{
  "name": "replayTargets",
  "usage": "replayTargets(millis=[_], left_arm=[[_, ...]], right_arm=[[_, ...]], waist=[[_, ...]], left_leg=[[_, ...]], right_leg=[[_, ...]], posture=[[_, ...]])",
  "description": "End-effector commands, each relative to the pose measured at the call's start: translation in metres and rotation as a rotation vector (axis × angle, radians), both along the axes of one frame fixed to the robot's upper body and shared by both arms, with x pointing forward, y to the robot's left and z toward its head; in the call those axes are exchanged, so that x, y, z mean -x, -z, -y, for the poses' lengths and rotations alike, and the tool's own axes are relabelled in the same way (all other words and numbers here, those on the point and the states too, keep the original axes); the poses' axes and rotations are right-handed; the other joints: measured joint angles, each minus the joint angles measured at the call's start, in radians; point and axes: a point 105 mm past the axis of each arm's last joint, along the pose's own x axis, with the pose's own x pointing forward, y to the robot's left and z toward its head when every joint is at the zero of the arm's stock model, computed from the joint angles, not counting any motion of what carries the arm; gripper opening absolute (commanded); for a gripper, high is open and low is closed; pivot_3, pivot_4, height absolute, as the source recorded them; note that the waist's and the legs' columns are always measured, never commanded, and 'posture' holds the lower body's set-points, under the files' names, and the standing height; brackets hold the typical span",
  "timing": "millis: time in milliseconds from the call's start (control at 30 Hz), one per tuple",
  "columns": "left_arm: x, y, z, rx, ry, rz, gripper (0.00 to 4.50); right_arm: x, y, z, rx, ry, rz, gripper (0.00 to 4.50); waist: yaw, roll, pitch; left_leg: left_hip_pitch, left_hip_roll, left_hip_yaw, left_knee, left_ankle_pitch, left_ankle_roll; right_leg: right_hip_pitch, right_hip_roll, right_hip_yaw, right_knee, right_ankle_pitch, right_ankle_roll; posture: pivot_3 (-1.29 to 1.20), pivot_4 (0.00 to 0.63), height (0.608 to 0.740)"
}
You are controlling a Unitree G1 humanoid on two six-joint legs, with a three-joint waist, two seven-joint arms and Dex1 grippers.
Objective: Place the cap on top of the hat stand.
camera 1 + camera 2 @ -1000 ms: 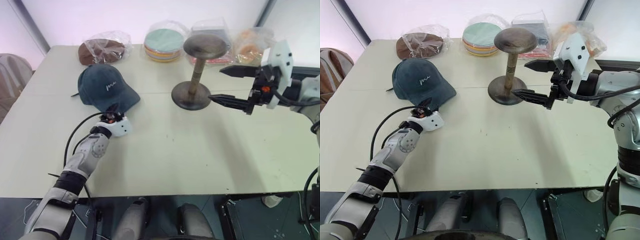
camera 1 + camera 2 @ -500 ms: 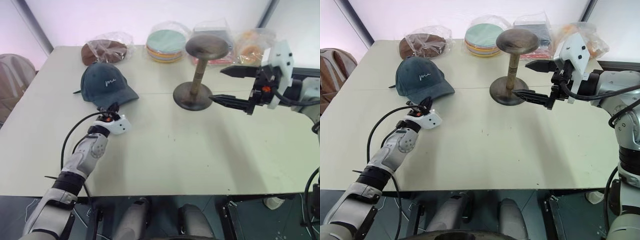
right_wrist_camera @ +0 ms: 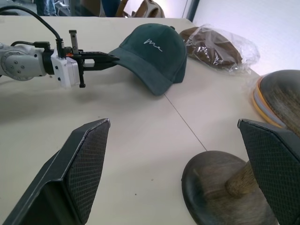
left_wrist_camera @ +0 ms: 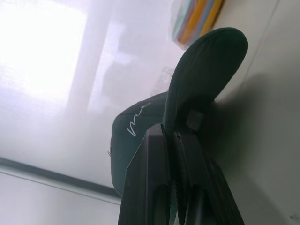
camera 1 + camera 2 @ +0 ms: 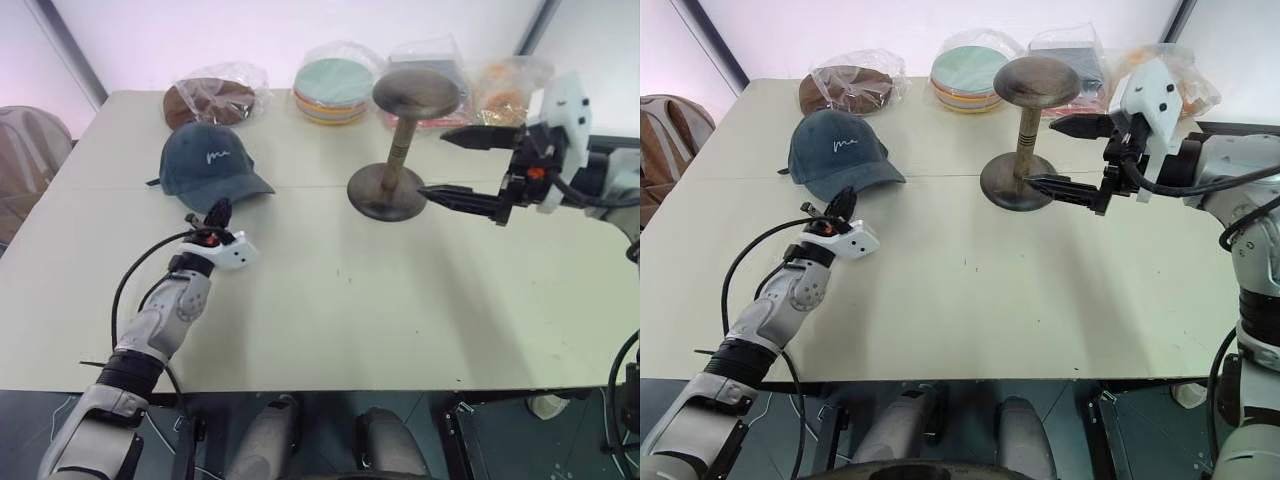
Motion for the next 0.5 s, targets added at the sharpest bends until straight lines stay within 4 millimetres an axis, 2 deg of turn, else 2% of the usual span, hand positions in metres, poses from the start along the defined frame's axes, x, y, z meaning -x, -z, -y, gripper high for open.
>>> replayTargets(millis=[33, 200, 500], left_arm=[[0.003, -0.035, 0.006, 0.026, 0.035, 0.114, 0.05], [0.005, -0.076, 0.022, 0.035, 0.089, 0.231, 0.05], [0.013, -0.139, 0.053, 0.012, 0.203, 0.402, 0.05]], right_arm=[[0.003, -0.012, -0.001, 0.018, -0.006, 0.052, 4.50], [0.002, -0.012, 0.004, 0.026, 0.009, 0.053, 4.50], [0.000, -0.023, 0.031, -0.009, 0.123, 0.074, 4.50]], waist=[[0.000, 0.000, 0.000], [0.001, 0.000, 0.000], [0.000, -0.001, 0.001]], left_leg=[[0.000, 0.000, 0.000, 0.000, 0.000, 0.000], [-0.002, 0.000, 0.000, 0.001, 0.000, 0.000], [-0.002, 0.000, 0.000, 0.002, 0.000, 0.000]], right_leg=[[0.000, 0.000, 0.000, 0.000, 0.000, 0.000], [-0.001, 0.000, 0.000, 0.000, 0.000, 0.000], [-0.001, 0.001, -0.001, 0.001, 0.000, 0.000]], posture=[[0.00, 0.150, 0.740], [0.00, 0.150, 0.740], [0.00, 0.150, 0.740]])
